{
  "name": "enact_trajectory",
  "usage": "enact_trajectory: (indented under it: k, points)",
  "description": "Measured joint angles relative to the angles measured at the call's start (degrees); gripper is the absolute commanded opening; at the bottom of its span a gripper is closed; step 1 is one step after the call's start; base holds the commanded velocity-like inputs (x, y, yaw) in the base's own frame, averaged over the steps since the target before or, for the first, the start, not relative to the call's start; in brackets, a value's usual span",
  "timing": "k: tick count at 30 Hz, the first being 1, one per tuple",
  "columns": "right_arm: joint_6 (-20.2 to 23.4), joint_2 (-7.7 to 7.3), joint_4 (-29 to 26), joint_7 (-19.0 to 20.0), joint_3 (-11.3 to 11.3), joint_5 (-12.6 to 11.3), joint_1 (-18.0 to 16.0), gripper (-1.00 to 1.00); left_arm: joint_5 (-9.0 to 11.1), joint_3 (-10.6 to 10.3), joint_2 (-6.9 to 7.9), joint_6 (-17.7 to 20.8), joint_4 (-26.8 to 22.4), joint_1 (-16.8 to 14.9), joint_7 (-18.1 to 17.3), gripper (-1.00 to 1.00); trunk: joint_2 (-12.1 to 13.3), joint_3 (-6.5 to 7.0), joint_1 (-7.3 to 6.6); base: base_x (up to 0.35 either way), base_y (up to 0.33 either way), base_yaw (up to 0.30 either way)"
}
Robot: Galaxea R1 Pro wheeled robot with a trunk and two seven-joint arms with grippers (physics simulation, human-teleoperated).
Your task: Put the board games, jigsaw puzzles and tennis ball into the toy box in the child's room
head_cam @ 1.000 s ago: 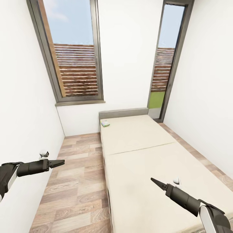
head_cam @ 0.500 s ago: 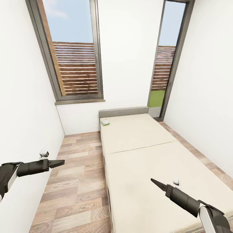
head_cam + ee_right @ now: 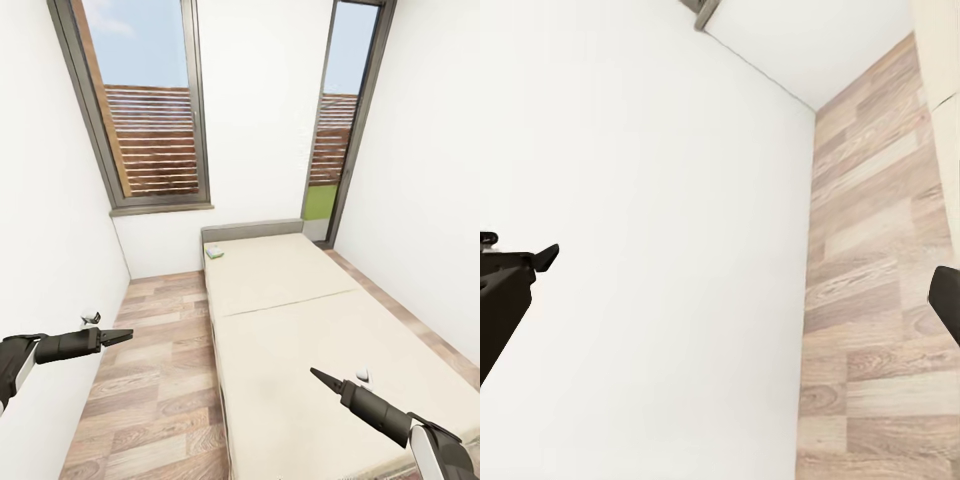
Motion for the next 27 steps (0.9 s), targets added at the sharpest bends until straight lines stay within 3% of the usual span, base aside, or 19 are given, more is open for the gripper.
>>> enact_trajectory:
  k: [7,17,27]
  points:
    - [0.03,-0.03,0.00,0.02,-0.01,-0.07,-0.01,1.00,0.05,-0.01,-0.04,0.00,0.00,0.00,0.00,1.00,0.00,-0.20,0.00,0.000,0.157,-0.183]
    - [0.00,-0.03,0.01,0.02,0.07,0.00,-0.01,1.00,0.03,-0.02,-0.03,0.00,-0.04,0.02,0.00,1.00,0.00,-0.26,0.00,0.000,0.061,-0.030]
    - [0.02,-0.04,0.00,0.02,0.05,-0.04,0.00,1.00,0.00,-0.02,-0.05,0.03,0.00,0.00,0.00,1.00,0.00,-0.40,0.00,0.000,0.210,-0.131]
